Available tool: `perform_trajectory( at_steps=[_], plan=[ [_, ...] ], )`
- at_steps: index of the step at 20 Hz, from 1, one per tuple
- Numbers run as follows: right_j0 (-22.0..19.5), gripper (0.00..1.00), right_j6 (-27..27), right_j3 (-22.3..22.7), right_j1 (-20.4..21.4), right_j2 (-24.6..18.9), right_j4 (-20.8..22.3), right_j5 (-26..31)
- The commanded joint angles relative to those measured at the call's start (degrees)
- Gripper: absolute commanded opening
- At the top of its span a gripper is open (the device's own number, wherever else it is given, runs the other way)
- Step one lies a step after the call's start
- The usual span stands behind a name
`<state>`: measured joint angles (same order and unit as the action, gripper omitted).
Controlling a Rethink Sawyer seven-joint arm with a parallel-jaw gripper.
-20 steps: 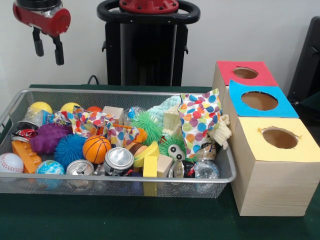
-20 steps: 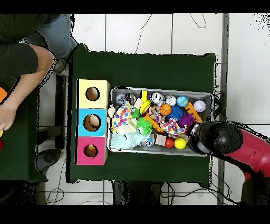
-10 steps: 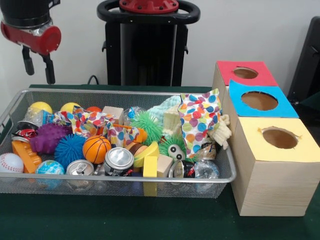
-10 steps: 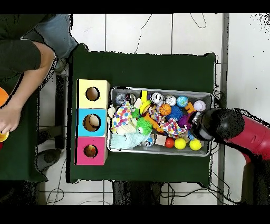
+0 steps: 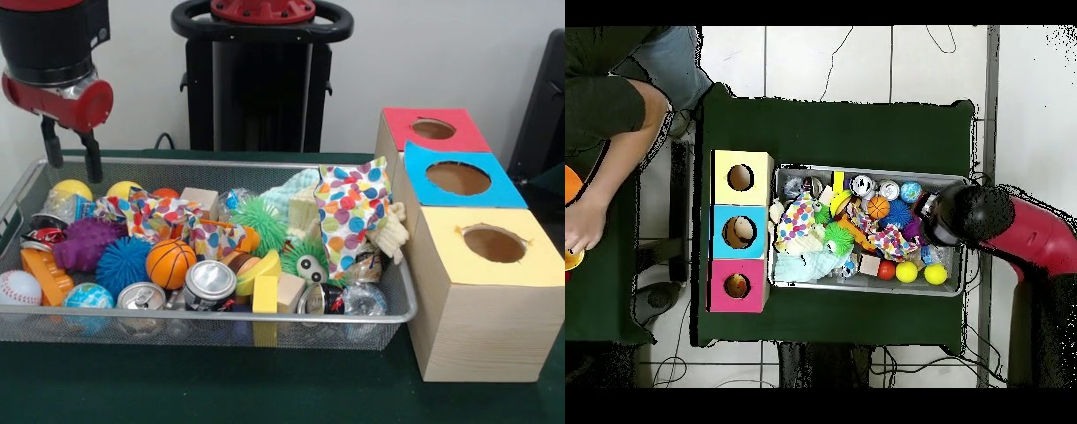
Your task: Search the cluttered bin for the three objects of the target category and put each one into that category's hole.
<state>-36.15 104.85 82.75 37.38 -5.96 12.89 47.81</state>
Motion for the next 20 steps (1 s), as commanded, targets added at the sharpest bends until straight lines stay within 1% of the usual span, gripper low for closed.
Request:
perform_trajectory(
  at_steps=[1,7,13,17,20],
  plan=[
    [3.4,1.0,-5.1,-1.7,-3.0,-5.8,2.1,3.9],
    [6.1,1.0,-4.1,-1.9,-3.7,-5.3,2.0,3.2],
    [6.5,1.0,-5.8,-4.2,-5.5,-5.8,1.4,4.7],
    [6.4,1.0,-5.3,-3.2,-4.7,-5.6,0.8,4.6],
    [6.1,1.0,-3.9,-2.3,-4.3,-5.0,0.9,3.6]
  ],
)
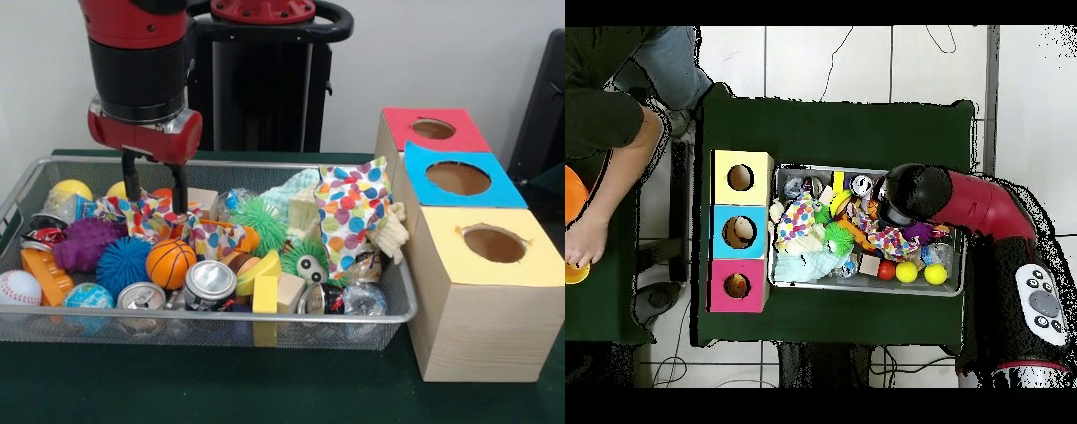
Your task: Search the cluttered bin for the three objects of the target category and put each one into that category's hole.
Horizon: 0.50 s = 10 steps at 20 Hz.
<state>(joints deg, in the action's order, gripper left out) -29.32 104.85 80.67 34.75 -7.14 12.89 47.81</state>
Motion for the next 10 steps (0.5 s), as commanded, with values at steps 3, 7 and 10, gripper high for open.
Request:
perform_trajectory(
  at_steps=[3,7,10],
  plan=[
    [0.4,1.0,-0.6,1.9,-0.5,-2.0,0.5,3.8],
    [3.0,1.0,5.5,6.0,1.8,0.7,-0.3,2.5],
    [4.0,1.0,6.9,9.2,4.0,1.5,-1.5,2.2]
  ],
)
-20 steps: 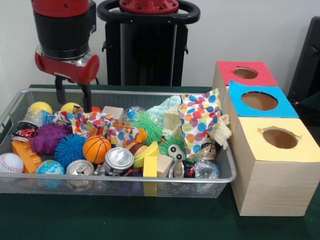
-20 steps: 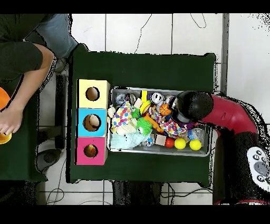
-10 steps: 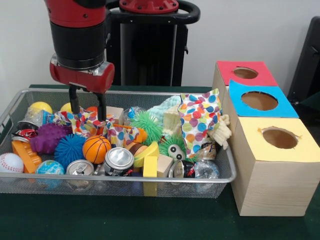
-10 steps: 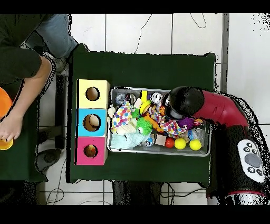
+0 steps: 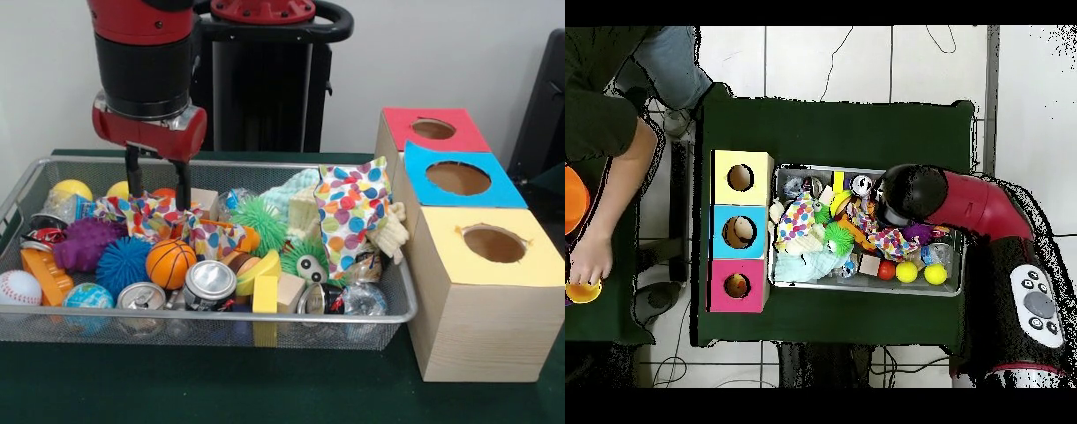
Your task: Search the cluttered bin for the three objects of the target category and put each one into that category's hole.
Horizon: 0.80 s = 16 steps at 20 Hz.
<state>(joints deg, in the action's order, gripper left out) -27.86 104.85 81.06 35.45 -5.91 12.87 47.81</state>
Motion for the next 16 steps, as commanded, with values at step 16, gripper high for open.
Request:
perform_trajectory(
  at_steps=[16],
  plan=[
    [5.8,1.0,5.0,22.9,12.7,-1.2,-6.2,-3.5]
  ],
)
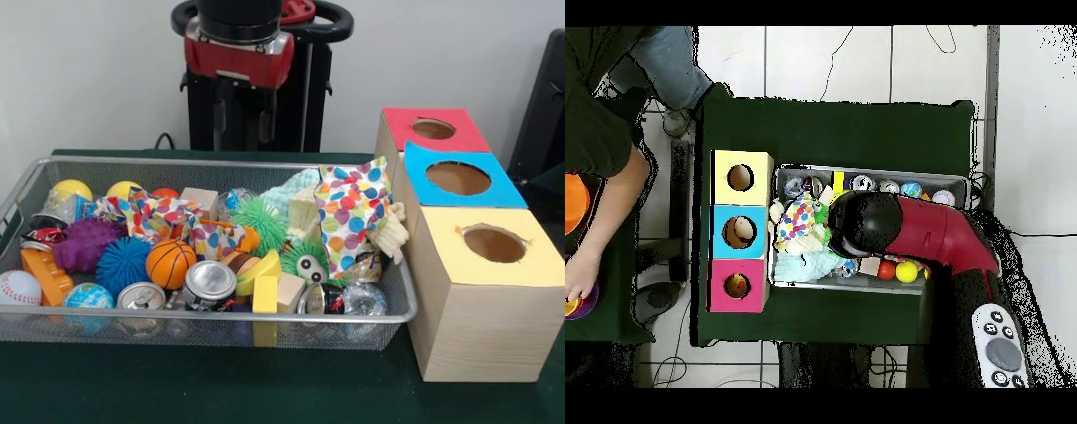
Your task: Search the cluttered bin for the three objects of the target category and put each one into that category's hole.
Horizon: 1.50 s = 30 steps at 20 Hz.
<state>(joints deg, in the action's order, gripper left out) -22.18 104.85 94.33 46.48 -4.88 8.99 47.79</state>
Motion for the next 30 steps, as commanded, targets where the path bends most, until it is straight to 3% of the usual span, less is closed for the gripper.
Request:
perform_trajectory(
  at_steps=[1,12,24,30],
  plan=[
    [0.4,1.0,5.5,10.0,1.5,-2.2,-2.5,-4.3],
    [4.6,1.0,8.6,10.0,-2.3,-0.2,-0.6,-8.6],
    [4.2,1.0,7.6,11.7,-5.7,-1.2,-2.3,-12.9],
    [4.2,1.0,7.6,10.3,-8.1,-1.4,-2.3,-14.6]
  ],
)
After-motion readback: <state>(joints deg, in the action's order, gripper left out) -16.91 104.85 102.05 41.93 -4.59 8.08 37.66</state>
